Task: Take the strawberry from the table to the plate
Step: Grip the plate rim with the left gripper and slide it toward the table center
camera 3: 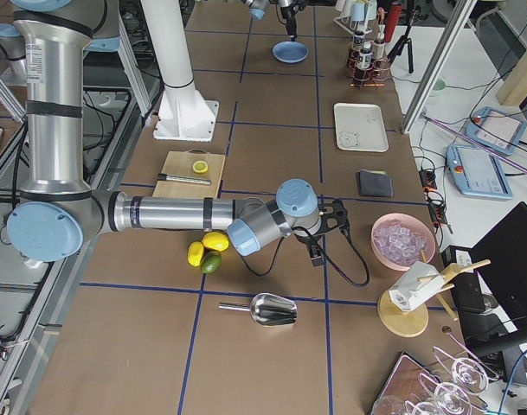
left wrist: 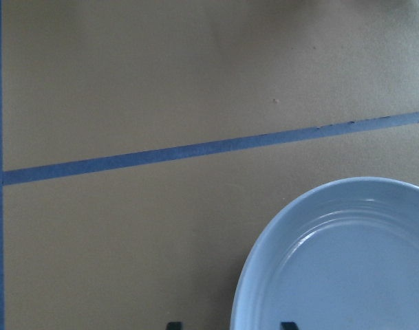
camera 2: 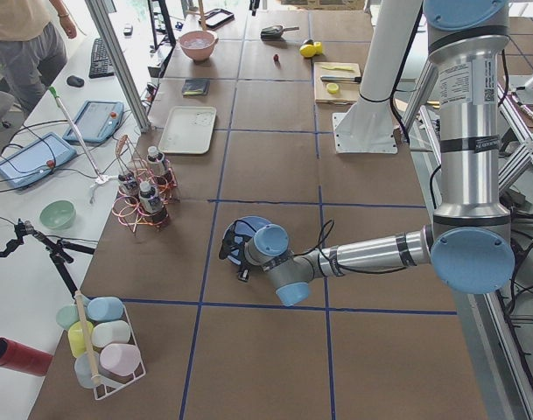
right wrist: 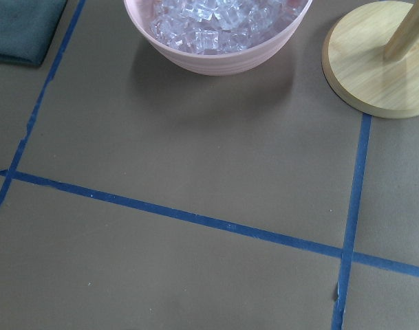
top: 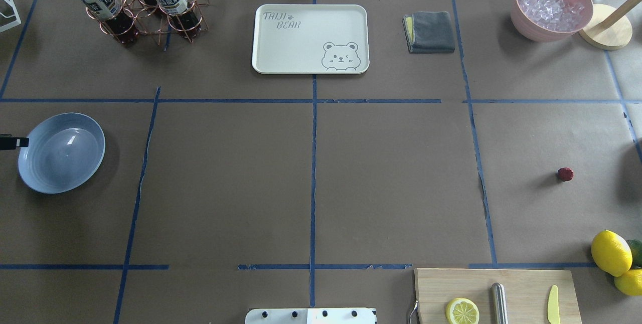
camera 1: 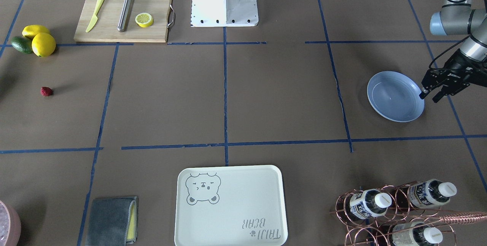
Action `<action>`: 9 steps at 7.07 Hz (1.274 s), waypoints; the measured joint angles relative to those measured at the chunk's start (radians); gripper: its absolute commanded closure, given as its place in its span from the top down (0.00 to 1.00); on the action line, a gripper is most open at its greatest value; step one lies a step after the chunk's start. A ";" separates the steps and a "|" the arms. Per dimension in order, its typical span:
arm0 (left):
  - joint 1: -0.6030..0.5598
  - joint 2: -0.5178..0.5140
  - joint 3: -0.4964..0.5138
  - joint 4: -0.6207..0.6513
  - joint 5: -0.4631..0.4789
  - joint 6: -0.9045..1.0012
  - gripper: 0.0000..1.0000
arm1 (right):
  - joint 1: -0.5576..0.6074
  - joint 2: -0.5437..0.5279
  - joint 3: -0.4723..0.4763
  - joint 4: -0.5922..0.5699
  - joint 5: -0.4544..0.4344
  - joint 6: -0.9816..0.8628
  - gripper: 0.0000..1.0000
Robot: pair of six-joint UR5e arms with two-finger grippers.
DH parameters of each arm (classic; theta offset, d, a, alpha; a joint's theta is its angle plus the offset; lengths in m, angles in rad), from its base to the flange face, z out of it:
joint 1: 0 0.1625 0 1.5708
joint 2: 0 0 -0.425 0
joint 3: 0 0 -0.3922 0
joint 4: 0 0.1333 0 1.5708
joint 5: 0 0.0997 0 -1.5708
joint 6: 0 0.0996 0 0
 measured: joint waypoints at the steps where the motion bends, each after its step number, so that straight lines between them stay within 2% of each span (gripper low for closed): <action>1: 0.020 0.000 0.004 -0.001 0.020 -0.001 0.54 | 0.000 0.000 -0.001 0.000 0.000 0.000 1.00; 3: 0.054 0.000 0.006 -0.004 0.037 -0.001 0.00 | 0.000 0.000 -0.004 0.000 -0.001 0.000 1.00; 6: 0.064 -0.001 -0.019 -0.011 0.035 -0.004 0.00 | 0.000 0.001 -0.003 0.002 0.001 0.002 1.00; 7: 0.064 -0.003 -0.071 0.010 0.024 -0.012 0.00 | 0.000 0.002 -0.001 0.002 0.002 0.003 1.00; 8: 0.067 -0.015 -0.165 0.091 0.008 -0.039 0.00 | 0.000 0.001 0.002 0.002 0.003 0.004 1.00; 9: 0.076 -0.053 -0.281 0.230 -0.001 -0.074 0.00 | 0.000 0.001 0.004 0.003 0.004 0.004 1.00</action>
